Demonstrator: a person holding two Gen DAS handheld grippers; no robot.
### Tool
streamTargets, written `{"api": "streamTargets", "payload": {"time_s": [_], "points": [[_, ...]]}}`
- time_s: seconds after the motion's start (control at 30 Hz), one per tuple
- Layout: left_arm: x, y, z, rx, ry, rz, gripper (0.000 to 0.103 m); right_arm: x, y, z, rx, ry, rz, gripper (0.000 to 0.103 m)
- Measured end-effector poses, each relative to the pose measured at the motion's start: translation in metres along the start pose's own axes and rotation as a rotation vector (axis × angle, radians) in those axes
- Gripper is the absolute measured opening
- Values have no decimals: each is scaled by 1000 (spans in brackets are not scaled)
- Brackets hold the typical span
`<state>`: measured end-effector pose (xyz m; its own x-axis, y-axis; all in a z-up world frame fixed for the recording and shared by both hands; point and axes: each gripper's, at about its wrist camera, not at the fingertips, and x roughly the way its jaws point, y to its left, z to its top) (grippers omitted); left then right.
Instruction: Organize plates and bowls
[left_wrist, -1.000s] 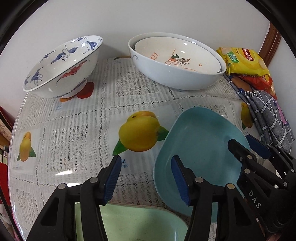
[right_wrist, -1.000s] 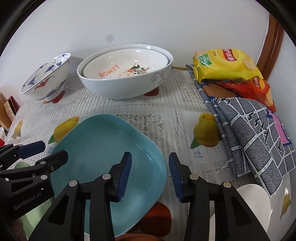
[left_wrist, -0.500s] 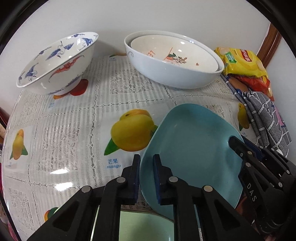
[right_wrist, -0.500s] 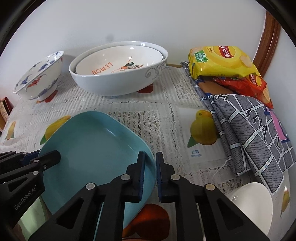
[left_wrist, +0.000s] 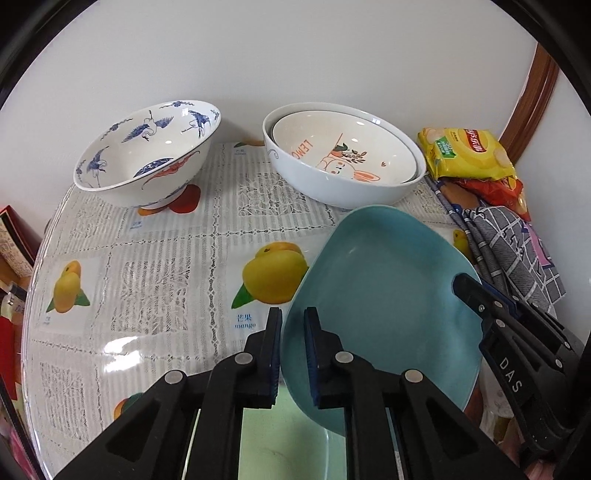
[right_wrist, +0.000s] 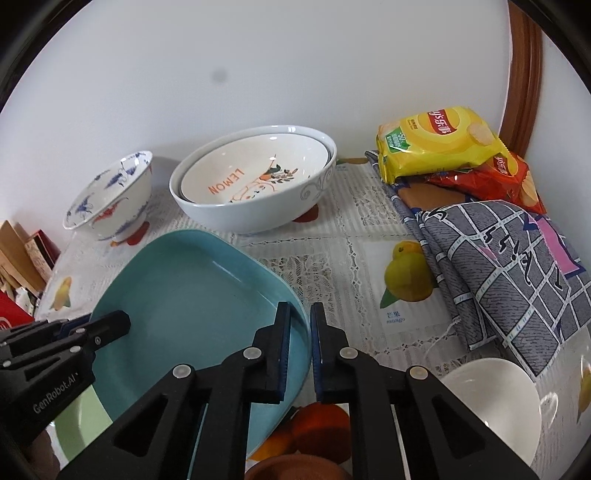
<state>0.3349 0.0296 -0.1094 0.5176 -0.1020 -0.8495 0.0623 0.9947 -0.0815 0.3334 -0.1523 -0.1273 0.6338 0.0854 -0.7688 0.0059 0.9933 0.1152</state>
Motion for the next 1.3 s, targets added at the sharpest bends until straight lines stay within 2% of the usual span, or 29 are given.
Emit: {"api": "streamTargets", "payload": {"time_s": [0.7,1.0,1.3], "points": [[-109,-11,-59,-11,-105,-24,11,-118,3,-37,62,-60,31,11],[-129,-1,-77,-22,-118,-29,11,-139,13,-52,67,-73,36,11],[-137,19,-87,-48,-120,-19,11,-143,34,-60,51,-70,46,11]]}}
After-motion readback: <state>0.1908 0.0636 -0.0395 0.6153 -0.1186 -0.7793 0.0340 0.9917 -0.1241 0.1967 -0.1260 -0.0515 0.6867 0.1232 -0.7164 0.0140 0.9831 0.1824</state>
